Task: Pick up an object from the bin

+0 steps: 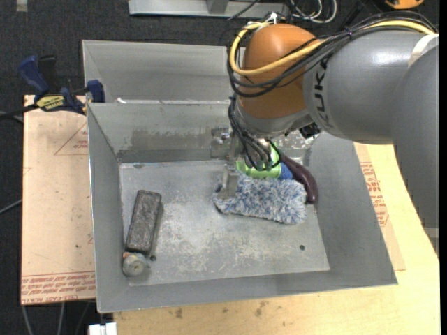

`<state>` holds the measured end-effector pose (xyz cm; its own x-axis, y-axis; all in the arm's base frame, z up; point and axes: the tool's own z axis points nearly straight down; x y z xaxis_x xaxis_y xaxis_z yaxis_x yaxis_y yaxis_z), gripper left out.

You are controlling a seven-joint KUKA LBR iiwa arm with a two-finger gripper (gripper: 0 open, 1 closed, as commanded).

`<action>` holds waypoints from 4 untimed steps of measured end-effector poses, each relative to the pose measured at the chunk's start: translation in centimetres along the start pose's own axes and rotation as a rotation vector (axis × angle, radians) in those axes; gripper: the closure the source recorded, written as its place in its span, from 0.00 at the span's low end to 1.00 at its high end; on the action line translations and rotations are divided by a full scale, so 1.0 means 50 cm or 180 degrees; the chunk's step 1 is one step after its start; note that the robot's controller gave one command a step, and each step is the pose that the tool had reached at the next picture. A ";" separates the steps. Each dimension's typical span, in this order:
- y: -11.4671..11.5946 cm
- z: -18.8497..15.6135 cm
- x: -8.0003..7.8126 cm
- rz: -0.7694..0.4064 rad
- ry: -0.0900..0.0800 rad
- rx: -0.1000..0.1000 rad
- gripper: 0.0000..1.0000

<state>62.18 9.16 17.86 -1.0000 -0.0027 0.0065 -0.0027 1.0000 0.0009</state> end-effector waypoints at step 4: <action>-0.137 0.201 -0.014 -0.0859 -0.0021 -0.0002 1.00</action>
Offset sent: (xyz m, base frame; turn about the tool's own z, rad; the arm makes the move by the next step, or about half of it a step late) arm -0.0215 -0.0779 -0.0304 -0.0878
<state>62.81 2.35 7.80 -0.9631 -0.2691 -0.0007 -0.2691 0.9631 0.0024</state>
